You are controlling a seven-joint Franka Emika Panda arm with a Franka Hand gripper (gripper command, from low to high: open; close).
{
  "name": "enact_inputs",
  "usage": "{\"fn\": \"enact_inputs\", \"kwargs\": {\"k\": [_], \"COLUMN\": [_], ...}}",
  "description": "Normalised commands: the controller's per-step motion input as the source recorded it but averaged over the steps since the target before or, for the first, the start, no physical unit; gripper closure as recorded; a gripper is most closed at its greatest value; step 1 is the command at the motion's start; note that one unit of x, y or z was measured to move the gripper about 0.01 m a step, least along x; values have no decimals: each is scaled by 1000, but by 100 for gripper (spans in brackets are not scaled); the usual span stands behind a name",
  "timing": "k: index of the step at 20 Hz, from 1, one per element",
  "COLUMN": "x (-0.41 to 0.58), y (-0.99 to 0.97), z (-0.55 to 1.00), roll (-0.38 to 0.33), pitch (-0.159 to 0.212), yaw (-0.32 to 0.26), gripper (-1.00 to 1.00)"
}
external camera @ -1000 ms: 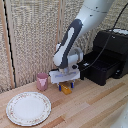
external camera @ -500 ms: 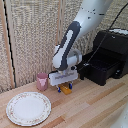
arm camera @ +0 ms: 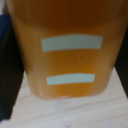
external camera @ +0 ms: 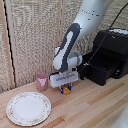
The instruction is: Extend the gripper towards the air fryer handle. Grasp the air fryer handle and pull it to open the air fryer. Release the air fryer handle and move the gripper to the bread. Grasp the bread with the gripper and move it to the air fryer basket. Release the bread inside the air fryer and retract the gripper.
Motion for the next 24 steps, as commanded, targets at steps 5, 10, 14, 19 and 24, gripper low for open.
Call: {"fn": "enact_inputs", "kwargs": {"k": [5, 10, 14, 19, 24], "x": [11, 214, 284, 304, 383], "y": [0, 103, 49, -41, -302], "z": [891, 987, 776, 731, 621], "roll": [56, 0, -39, -45, -37], "pitch": [31, 0, -35, -78, -43], "yaw": [-154, -183, -211, -182, -182], "gripper": [100, 100, 100, 100, 100]}}
